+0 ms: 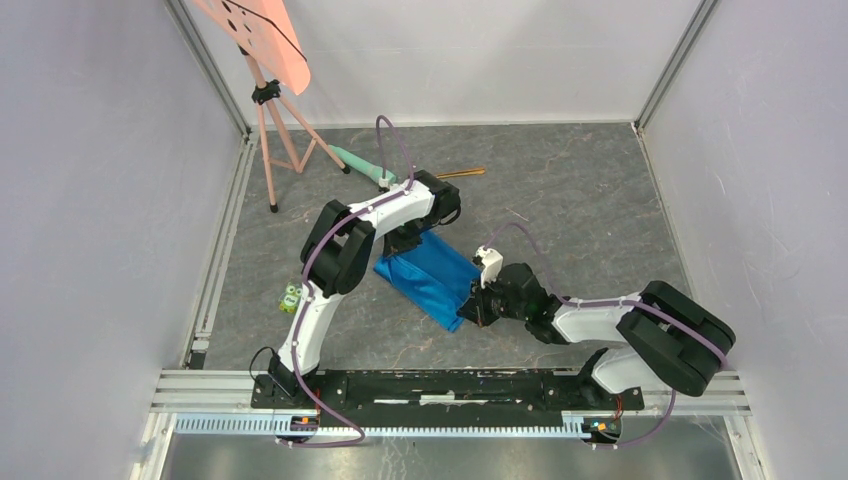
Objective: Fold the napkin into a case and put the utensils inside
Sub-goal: Smooth out the 2/3-rectangle-folded napkin at the center of the board.
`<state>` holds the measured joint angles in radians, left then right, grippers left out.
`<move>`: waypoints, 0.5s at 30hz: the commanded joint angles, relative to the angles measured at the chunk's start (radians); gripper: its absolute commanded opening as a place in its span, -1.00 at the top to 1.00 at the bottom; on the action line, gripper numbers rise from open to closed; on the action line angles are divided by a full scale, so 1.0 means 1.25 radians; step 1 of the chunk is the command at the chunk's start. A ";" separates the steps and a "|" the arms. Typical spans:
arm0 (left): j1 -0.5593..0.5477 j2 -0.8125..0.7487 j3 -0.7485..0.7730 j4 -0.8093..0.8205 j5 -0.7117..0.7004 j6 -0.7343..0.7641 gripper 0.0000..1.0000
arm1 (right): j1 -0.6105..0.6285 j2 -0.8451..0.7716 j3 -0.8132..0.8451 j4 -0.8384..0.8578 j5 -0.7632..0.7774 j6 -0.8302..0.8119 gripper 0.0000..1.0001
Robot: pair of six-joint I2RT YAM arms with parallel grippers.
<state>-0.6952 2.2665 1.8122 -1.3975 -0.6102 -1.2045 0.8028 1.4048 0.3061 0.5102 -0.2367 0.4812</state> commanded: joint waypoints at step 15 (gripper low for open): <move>0.002 -0.269 -0.142 0.195 0.093 0.262 -0.39 | -0.004 -0.010 -0.029 0.024 0.066 0.009 0.99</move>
<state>-0.6952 2.0720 1.7252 -1.2808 -0.5812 -1.0218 0.8028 1.3930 0.2810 0.5457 -0.1814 0.4973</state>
